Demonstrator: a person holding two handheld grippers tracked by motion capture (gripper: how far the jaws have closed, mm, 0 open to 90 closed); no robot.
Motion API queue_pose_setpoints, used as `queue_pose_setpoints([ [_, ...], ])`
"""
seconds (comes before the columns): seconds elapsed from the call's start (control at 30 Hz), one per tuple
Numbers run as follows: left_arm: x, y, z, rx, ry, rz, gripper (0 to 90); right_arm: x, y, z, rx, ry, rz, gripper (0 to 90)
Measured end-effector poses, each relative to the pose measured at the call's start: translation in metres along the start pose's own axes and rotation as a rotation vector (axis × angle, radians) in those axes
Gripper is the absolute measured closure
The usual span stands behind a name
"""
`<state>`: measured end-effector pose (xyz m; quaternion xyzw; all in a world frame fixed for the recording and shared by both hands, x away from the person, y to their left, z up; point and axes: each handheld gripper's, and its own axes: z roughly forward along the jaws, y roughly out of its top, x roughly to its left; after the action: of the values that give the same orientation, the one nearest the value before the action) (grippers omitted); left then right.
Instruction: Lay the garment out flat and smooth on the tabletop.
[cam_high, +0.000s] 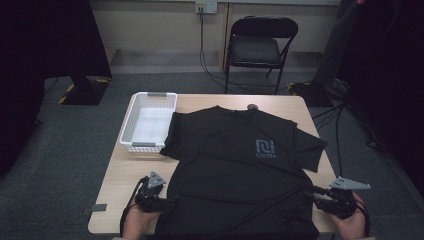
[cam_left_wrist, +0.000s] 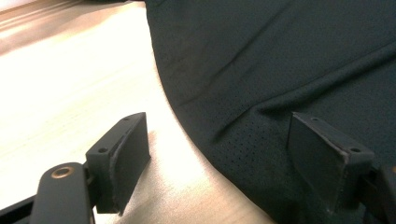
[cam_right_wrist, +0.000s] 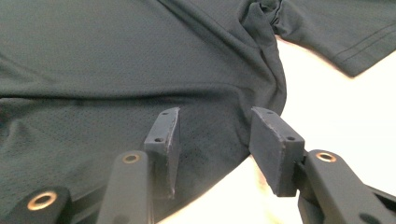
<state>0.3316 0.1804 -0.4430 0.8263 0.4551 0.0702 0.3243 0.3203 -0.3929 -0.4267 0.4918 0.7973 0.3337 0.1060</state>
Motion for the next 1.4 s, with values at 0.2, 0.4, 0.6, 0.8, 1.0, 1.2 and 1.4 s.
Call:
queue_pose_setpoints([
  [0.2,-0.001,-0.001,0.001,-0.009,0.007,0.021,20.0,0.002,0.000,0.001,0.007,-0.019,-0.006,54.4],
  [0.4,-0.002,-0.004,0.003,-0.019,0.020,0.063,15.8,0.006,-0.001,-0.001,0.020,-0.032,-0.031,50.7],
  [0.6,-0.001,-0.005,0.004,-0.030,0.021,0.059,13.3,0.006,-0.002,0.000,0.018,-0.030,-0.032,53.2],
  [0.8,-0.001,-0.005,0.004,-0.032,0.020,0.060,13.3,0.004,-0.005,-0.006,0.039,0.026,-0.042,85.9],
  [1.0,-0.002,-0.004,0.002,-0.016,0.031,0.041,14.2,-0.001,-0.011,-0.014,0.019,0.011,-0.001,73.8],
  [1.2,-0.009,-0.003,-0.010,-0.010,0.024,0.024,29.5,0.012,-0.013,-0.026,-0.006,0.052,0.032,56.7],
  [1.4,-0.014,-0.011,-0.017,0.018,0.001,0.024,50.0,0.024,-0.018,-0.022,0.048,0.031,0.020,58.7],
])
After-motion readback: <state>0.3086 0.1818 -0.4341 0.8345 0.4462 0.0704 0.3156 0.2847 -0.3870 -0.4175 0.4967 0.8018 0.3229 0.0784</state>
